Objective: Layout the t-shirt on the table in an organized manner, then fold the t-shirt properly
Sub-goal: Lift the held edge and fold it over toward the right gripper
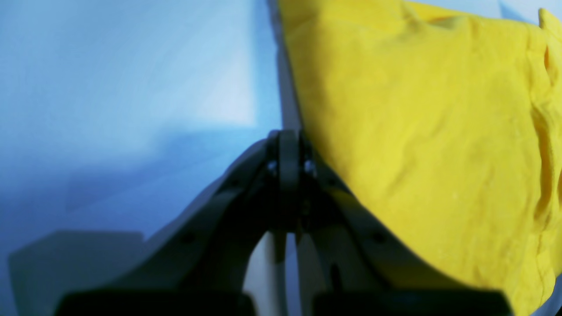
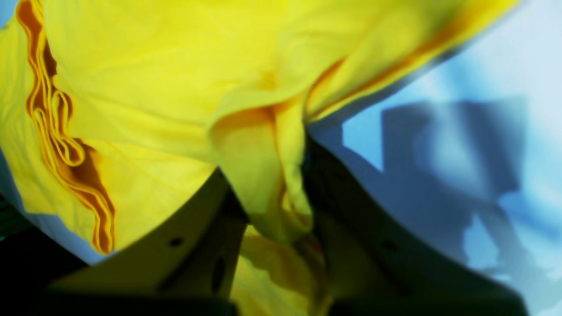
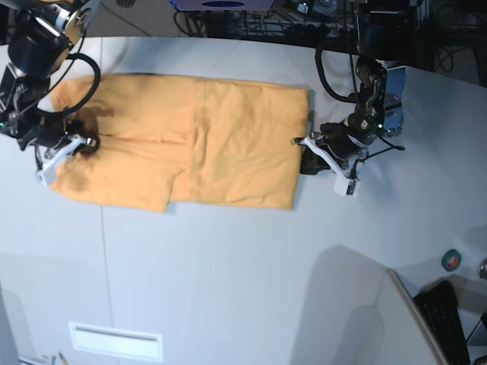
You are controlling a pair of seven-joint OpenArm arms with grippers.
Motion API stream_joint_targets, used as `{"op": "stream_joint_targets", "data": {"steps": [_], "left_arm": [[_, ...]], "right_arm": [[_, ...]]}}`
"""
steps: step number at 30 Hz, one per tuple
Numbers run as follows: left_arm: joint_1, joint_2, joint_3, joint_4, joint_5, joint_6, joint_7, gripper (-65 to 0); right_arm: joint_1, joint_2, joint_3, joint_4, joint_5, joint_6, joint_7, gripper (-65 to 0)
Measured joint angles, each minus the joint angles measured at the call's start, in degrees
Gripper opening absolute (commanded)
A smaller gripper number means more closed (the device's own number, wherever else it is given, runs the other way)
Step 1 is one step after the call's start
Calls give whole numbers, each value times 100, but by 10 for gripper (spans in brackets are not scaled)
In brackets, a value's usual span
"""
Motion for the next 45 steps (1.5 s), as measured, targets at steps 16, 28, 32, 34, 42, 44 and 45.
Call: {"op": "stream_joint_targets", "data": {"steps": [16, 28, 32, 34, 42, 44, 45], "left_arm": [[-197, 450, 1008, -33, 48, 448, -2, -650], [-428, 654, 1121, -192, 131, 461, 122, -650], [-407, 651, 1121, -190, 129, 461, 120, -650], [-393, 649, 1121, -190, 127, 461, 83, -650], [-391, 638, 1123, -184, 109, 459, 83, -650], [-391, 638, 1123, -184, 109, 459, 81, -650], [-391, 640, 1123, -184, 111, 459, 83, -650]], "right_arm": [[-870, -11, -1637, 2865, -127, -4, -109, -650], [-1366, -184, -3276, 4435, -138, -1261, -153, -650], [-1362, -210, -3993, 4629, -98, -1672, -131, -650], [-1360, -260, -4319, 4640, -85, -2002, -144, -650], [-1196, -459, -5294, 4439, -90, -2914, -48, -650], [-1080, -459, -5407, 4188, -83, -3010, -83, -650], [-1027, -457, -5447, 4039, -79, -3036, -81, -650]]}}
